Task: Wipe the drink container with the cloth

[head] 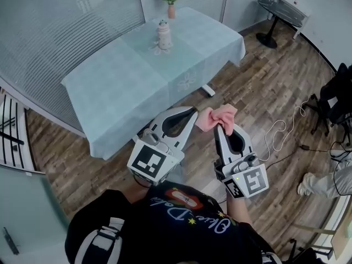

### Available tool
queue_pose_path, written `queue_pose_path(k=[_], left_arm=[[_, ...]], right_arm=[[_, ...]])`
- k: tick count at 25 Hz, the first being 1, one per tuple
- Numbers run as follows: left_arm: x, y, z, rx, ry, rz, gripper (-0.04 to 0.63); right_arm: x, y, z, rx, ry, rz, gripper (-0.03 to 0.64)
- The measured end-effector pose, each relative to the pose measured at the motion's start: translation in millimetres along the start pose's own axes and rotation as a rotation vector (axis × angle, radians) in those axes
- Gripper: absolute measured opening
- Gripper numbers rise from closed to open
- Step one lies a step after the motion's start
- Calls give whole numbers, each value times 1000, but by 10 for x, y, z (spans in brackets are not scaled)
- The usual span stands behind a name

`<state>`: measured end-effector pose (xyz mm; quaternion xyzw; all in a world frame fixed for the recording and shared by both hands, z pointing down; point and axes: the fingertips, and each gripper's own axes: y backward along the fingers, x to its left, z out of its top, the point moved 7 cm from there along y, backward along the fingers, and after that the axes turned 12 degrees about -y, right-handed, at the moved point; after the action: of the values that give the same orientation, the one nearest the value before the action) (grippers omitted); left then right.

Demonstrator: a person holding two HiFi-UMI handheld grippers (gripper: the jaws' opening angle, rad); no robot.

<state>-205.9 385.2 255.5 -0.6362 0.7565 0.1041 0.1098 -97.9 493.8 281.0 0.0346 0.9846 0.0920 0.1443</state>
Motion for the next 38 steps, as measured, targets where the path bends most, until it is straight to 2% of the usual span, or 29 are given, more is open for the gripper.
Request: queue_pose_path(k=[9, 27, 35, 38], left_arm=[[691, -360, -282, 11, 21, 29, 5], [1962, -618, -945, 35, 78, 108, 5], [2184, -619, -1173, 25, 118, 107, 5], [2244, -546, -1287, 38, 147, 137, 5]], right_arm=[[-337, -784, -66, -12, -50, -15, 26], [-688, -2103, -369, 83, -41, 8, 26], [-740, -2324, -530, 130, -35, -10, 26], [-780, -2412, -586, 162, -30, -13, 26]])
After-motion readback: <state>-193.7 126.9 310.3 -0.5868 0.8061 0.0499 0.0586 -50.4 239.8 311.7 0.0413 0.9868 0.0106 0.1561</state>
